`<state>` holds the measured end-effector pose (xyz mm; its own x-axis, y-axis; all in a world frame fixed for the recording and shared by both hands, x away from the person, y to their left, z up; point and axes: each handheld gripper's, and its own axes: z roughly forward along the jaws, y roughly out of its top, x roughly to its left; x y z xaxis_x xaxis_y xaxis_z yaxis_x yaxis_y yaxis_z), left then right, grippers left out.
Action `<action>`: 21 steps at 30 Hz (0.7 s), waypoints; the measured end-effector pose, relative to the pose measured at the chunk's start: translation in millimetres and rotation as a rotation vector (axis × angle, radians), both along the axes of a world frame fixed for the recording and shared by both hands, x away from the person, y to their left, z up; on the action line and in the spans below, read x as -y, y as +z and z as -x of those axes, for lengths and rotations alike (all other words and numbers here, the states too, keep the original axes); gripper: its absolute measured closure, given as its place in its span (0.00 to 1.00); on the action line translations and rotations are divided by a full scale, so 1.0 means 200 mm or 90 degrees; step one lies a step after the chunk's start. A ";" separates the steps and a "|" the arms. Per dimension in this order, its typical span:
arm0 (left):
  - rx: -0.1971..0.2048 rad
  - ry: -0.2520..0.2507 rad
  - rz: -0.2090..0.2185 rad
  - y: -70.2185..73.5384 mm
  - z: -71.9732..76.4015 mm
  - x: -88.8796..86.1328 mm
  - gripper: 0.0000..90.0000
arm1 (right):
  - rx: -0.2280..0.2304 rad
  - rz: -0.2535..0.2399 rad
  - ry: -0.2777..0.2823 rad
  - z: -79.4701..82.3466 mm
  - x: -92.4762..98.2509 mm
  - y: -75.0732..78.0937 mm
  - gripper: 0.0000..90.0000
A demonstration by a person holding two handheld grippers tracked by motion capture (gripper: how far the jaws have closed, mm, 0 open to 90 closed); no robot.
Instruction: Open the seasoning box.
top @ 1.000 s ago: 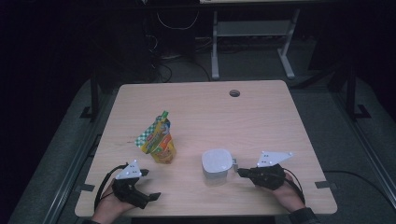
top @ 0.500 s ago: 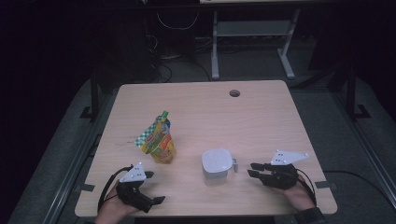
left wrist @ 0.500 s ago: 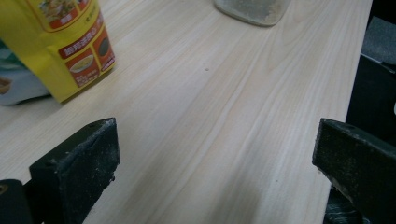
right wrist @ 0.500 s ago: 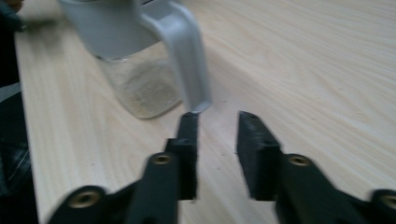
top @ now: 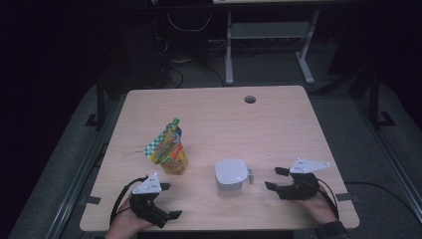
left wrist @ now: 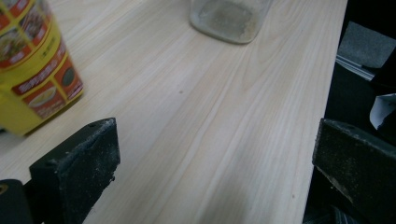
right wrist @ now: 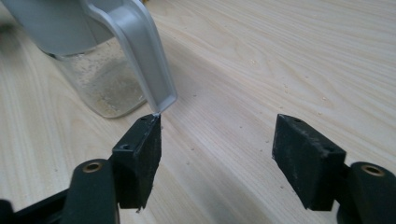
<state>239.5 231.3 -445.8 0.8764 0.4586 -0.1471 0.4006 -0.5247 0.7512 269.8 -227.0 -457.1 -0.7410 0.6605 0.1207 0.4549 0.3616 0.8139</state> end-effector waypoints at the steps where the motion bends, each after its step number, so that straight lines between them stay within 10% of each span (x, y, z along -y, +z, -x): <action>1: 0.001 -0.002 0.002 0.00 0.00 0.01 0.00 | -0.003 0.003 0.001 0.00 0.00 0.00 0.34; 21: 0.016 -0.044 0.037 0.08 -0.06 0.18 0.00 | -0.003 0.005 -0.017 -0.01 0.01 -0.02 0.29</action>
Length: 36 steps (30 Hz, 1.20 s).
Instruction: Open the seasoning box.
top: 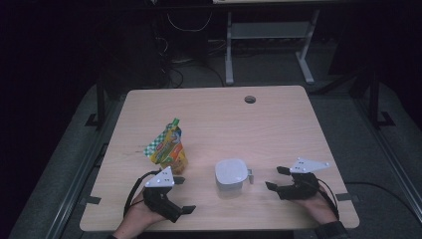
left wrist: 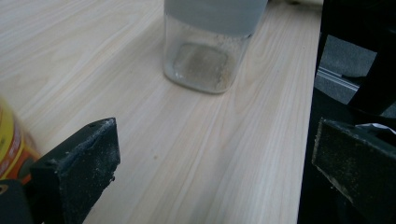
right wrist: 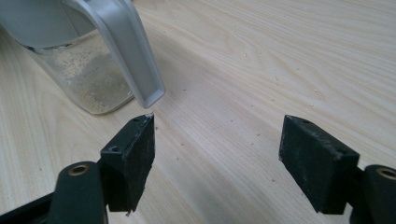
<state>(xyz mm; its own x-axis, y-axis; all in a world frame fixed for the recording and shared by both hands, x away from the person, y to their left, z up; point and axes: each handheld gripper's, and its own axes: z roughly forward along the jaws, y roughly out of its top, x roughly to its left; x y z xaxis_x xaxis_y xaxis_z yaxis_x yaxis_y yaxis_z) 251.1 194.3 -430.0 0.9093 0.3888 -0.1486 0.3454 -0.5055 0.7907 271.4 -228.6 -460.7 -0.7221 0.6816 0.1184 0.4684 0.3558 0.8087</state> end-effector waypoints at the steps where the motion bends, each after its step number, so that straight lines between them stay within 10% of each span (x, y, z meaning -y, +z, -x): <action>1: 0.001 -0.002 0.002 0.00 0.00 0.01 0.00 | 0.000 -0.001 -0.001 0.00 0.00 0.00 0.29; 36: 0.058 -0.059 0.030 0.05 -0.17 0.27 0.05 | -0.004 -0.002 0.005 0.00 0.00 -0.01 0.29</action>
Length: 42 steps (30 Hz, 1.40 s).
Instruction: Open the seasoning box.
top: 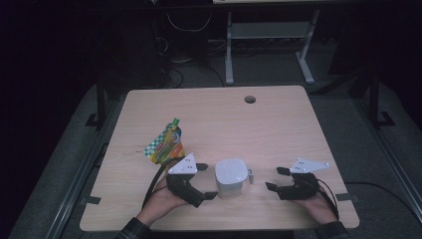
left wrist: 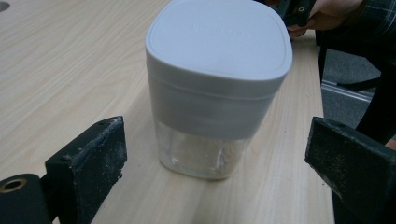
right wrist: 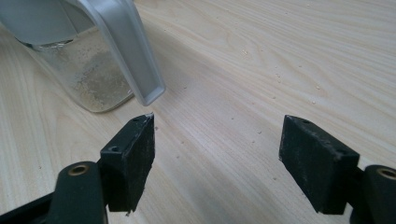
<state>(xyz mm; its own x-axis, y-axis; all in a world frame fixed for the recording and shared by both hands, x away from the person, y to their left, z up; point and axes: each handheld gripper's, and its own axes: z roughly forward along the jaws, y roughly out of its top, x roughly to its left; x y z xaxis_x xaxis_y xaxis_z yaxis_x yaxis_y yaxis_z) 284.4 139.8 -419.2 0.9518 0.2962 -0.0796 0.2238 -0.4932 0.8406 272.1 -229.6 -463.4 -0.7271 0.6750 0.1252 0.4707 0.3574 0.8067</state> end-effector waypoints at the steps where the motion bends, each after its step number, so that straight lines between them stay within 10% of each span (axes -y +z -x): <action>1: 0.003 -0.002 0.001 0.00 -0.01 0.01 0.05 | -0.001 -0.001 0.000 0.00 0.00 0.00 0.29; 42: 0.006 -0.031 0.016 0.02 -0.06 0.07 0.22 | -0.004 0.005 0.003 0.00 0.00 -0.01 0.30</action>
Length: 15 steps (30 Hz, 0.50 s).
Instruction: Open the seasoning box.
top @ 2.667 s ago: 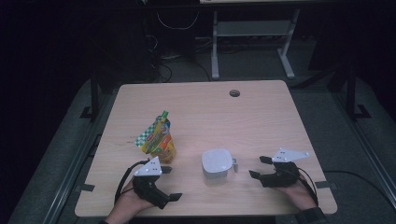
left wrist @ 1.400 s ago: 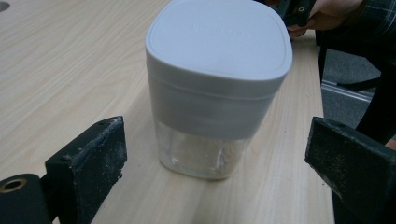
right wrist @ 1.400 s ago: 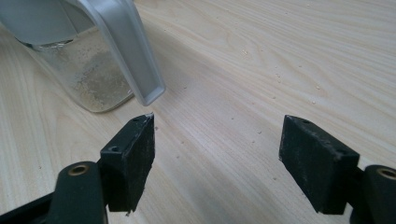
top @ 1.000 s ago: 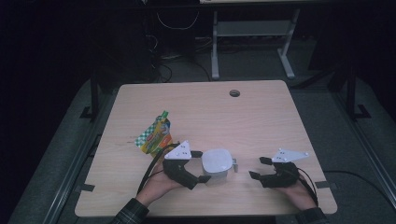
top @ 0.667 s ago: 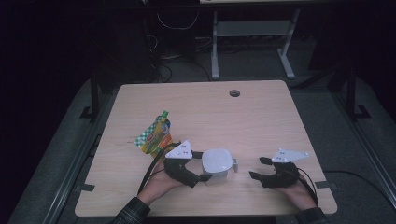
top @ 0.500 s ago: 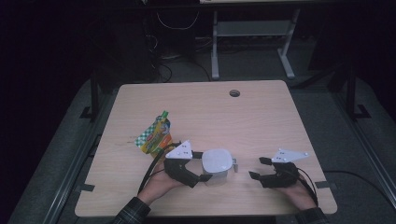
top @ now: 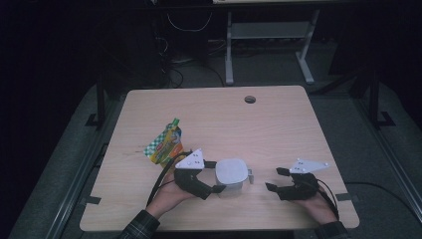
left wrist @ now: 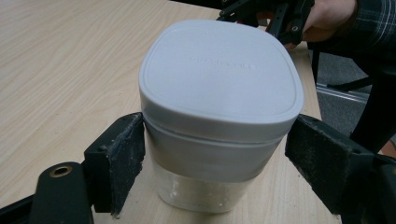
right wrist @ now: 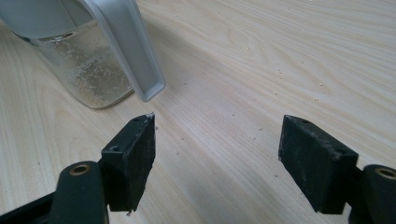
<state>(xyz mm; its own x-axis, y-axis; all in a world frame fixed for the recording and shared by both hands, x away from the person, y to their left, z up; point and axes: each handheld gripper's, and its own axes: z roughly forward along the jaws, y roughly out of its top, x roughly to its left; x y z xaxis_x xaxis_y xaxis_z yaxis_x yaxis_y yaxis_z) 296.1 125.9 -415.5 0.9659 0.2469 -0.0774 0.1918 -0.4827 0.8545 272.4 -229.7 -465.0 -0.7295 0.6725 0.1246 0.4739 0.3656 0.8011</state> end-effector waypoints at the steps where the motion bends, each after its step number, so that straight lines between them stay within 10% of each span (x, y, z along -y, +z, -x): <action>1: 0.000 0.000 -0.001 0.00 0.00 0.00 0.22 | 0.001 0.000 0.001 0.00 0.00 0.00 0.30; 15: -0.002 0.004 0.012 0.02 0.00 -0.01 0.25 | 0.001 0.001 0.000 0.00 0.00 0.00 0.30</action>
